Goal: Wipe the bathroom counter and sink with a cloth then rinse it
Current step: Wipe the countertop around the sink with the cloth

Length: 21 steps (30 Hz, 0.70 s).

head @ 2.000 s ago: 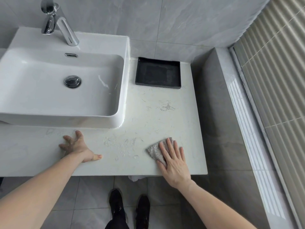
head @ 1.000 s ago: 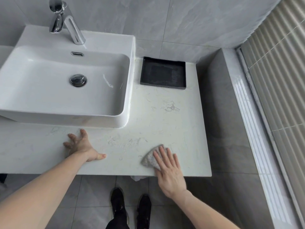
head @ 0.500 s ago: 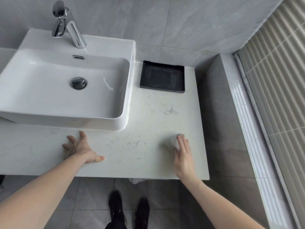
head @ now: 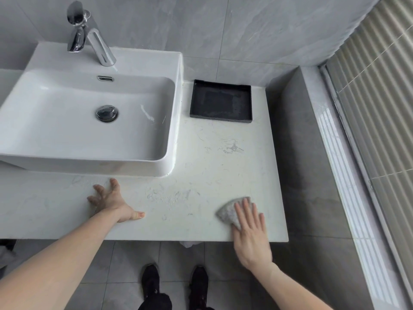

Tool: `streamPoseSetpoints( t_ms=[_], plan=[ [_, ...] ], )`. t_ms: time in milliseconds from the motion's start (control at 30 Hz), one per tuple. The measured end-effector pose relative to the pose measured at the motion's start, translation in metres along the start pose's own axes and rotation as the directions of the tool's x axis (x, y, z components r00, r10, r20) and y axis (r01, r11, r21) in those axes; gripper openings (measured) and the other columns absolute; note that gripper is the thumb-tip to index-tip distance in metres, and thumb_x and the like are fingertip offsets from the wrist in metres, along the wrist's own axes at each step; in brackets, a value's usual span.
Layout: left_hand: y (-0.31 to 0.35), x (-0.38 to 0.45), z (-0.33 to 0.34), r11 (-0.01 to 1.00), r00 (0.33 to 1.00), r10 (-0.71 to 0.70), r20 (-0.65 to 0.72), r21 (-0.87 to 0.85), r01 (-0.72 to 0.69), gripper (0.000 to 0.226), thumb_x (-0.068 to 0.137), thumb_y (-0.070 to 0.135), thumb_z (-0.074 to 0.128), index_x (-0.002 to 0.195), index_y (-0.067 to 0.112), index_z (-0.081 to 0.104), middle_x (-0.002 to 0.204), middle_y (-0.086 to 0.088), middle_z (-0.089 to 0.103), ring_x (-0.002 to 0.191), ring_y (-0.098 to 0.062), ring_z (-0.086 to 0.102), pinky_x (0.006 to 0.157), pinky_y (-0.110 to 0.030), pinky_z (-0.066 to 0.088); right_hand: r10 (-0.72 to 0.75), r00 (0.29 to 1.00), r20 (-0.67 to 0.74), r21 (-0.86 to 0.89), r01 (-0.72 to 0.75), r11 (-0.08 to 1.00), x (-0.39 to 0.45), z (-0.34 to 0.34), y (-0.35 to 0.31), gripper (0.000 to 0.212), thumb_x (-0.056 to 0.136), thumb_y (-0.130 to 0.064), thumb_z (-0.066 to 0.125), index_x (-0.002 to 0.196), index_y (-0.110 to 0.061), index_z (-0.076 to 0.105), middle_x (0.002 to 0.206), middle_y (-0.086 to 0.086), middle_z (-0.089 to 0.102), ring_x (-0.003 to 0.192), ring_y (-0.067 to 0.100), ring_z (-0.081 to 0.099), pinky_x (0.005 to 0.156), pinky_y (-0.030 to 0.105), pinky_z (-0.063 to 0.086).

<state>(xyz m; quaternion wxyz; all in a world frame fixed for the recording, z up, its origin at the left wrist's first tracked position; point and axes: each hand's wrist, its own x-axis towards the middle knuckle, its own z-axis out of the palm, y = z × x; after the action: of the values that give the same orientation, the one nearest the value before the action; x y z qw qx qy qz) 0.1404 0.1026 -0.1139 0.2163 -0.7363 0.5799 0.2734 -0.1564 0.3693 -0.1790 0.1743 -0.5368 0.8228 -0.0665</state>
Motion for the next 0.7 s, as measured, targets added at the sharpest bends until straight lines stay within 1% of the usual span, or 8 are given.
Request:
streamPoseSetpoints(
  t_ms=[100,167,233,333,400,500,600,700],
  plan=[
    [-0.001,0.001,0.002,1.000,1.000,0.001,-0.008,0.010,0.000,0.164,0.042,0.058,0.096,0.156,0.034,-0.020,0.163,-0.009,-0.029,0.151,-0.048,-0.009,0.119,-0.058,0.027,0.197,0.980,-0.034,0.124,-0.191,0.974,-0.007,-0.013,0.053,0.062,0.106,-0.024,0.036,0.165,-0.023,0.017,0.174,0.000,0.003,0.160,0.022,0.001,0.127,0.053,0.017],
    [-0.002,0.003,0.003,1.000,1.000,0.000,-0.016,0.015,0.000,0.165,0.042,0.060,0.096,0.155,0.035,-0.021,0.162,-0.009,-0.030,0.150,-0.048,-0.010,0.118,-0.058,0.027,0.270,0.959,-0.087,0.259,-0.240,0.936,-0.007,-0.024,0.071,0.058,0.107,-0.016,0.044,0.162,-0.025,0.028,0.172,-0.009,0.010,0.159,0.013,0.008,0.126,0.051,0.025],
    [-0.003,0.004,0.003,1.000,1.000,0.000,-0.021,0.023,0.001,0.166,0.041,0.061,0.095,0.155,0.035,-0.022,0.162,-0.008,-0.031,0.150,-0.048,-0.010,0.118,-0.058,0.028,0.394,0.912,-0.113,0.400,-0.321,0.858,-0.003,-0.037,0.066,0.054,0.107,-0.016,0.044,0.159,-0.030,0.035,0.167,-0.023,0.015,0.156,0.004,0.016,0.122,0.046,0.034],
    [-0.004,0.004,0.003,1.000,1.000,0.004,-0.021,0.023,-0.004,0.165,0.040,0.063,0.094,0.154,0.036,-0.022,0.162,-0.009,-0.031,0.150,-0.047,-0.010,0.117,-0.059,0.027,0.482,0.863,-0.152,0.507,-0.351,0.787,0.012,-0.040,0.030,0.051,0.108,-0.012,0.041,0.158,-0.025,0.040,0.165,-0.020,0.022,0.156,0.007,0.020,0.123,0.033,0.028],
    [-0.006,0.002,0.003,1.000,0.999,0.019,-0.026,0.017,-0.018,0.164,0.041,0.064,0.093,0.155,0.036,-0.021,0.162,-0.008,-0.030,0.151,-0.046,-0.010,0.117,-0.060,0.028,0.430,0.894,-0.128,0.515,-0.310,0.799,0.022,-0.025,-0.005,0.052,0.108,-0.009,0.042,0.158,-0.021,0.039,0.167,-0.014,0.020,0.158,0.012,0.014,0.128,0.033,0.013],
    [-0.014,-0.003,0.002,0.997,0.997,0.069,-0.039,0.026,-0.068,0.157,0.045,0.071,0.088,0.157,0.036,-0.017,0.164,-0.005,-0.026,0.152,-0.044,-0.006,0.115,-0.057,0.032,0.275,0.959,-0.065,0.350,-0.236,0.907,0.025,0.014,-0.068,0.057,0.109,-0.019,0.039,0.163,-0.029,0.022,0.172,-0.006,-0.004,0.160,0.020,-0.009,0.128,0.041,-0.006],
    [-0.031,-0.011,0.004,0.978,0.977,0.182,-0.111,0.121,-0.168,0.144,0.050,0.088,0.070,0.159,0.034,-0.008,0.168,-0.005,-0.012,0.152,-0.043,0.004,0.109,-0.047,0.040,0.139,0.990,-0.015,0.223,-0.132,0.966,0.011,0.039,-0.132,0.065,0.107,-0.030,0.033,0.164,-0.031,0.001,0.170,-0.002,-0.021,0.157,0.023,-0.023,0.128,0.047,-0.008],
    [-0.057,-0.012,0.009,0.923,0.925,0.335,-0.180,0.259,-0.284,0.125,0.061,0.096,0.046,0.160,0.033,0.000,0.169,-0.002,-0.003,0.152,-0.041,0.011,0.103,-0.042,0.046,0.045,0.999,-0.005,0.163,-0.044,0.986,-0.012,0.056,-0.179,0.068,0.105,-0.026,0.034,0.165,-0.031,0.002,0.171,-0.004,-0.019,0.157,0.023,-0.023,0.129,0.049,-0.003]
  ],
)
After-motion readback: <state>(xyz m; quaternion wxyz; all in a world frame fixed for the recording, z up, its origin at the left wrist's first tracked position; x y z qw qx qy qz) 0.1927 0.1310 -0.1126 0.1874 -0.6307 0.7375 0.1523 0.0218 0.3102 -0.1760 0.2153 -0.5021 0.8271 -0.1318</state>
